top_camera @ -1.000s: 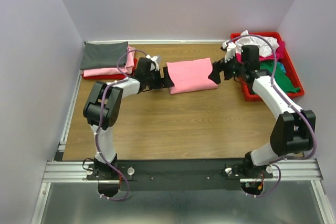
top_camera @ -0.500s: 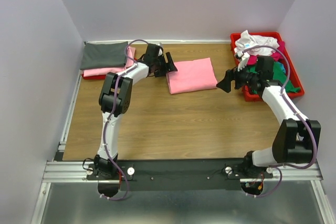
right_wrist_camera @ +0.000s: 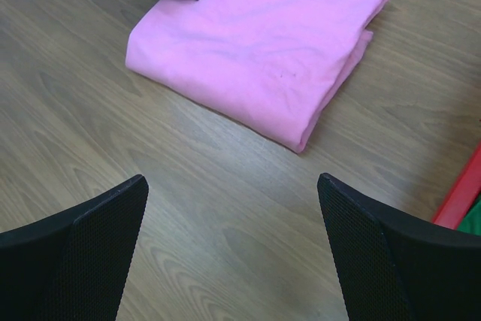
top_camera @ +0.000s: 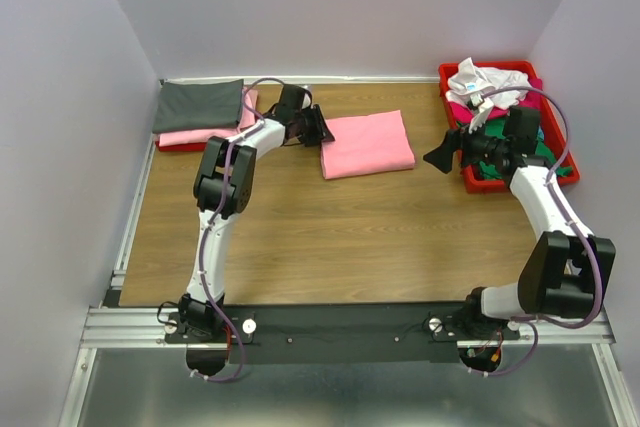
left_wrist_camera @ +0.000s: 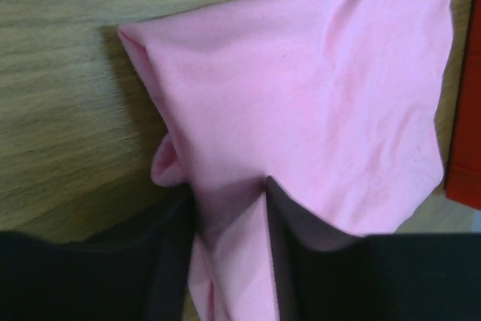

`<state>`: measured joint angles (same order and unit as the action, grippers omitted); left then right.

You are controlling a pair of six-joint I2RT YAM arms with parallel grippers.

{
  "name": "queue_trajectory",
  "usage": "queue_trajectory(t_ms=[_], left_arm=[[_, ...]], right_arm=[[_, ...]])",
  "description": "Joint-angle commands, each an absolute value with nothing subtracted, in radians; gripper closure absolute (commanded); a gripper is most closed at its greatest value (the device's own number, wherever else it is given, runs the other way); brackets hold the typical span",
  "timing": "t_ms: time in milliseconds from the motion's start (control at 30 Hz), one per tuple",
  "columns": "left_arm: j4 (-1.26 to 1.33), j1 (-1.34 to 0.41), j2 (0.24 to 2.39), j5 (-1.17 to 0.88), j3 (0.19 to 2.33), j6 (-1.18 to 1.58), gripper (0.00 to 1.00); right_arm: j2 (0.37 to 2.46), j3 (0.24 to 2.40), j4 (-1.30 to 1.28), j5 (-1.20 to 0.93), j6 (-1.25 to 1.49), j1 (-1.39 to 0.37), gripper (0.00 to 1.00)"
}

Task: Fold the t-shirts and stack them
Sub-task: Neatly place the folded tshirt to the corner

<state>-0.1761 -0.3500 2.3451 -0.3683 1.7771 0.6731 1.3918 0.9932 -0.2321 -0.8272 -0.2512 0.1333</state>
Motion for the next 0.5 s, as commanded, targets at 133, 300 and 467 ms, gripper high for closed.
queue_trajectory(t_ms=[133,300,467], left_arm=[[-0.229,-0.357,2.438,-0.501,1.749,0.653,1.0],[-0.068,-0.341,2.343,-0.643,1.682,0.595,1.0],[0.109,-0.285,2.151,-0.663,1.542,0.484,1.0]], right_arm=[[1.362,0.973,-0.216,-0.902,-0.236,0.176,0.0],[1.365,0.968,-0.218,-0.922,-0.235,0.196,0.0],[1.37,0.968,-0.219,-0.928,-0.233,0.202,0.0]])
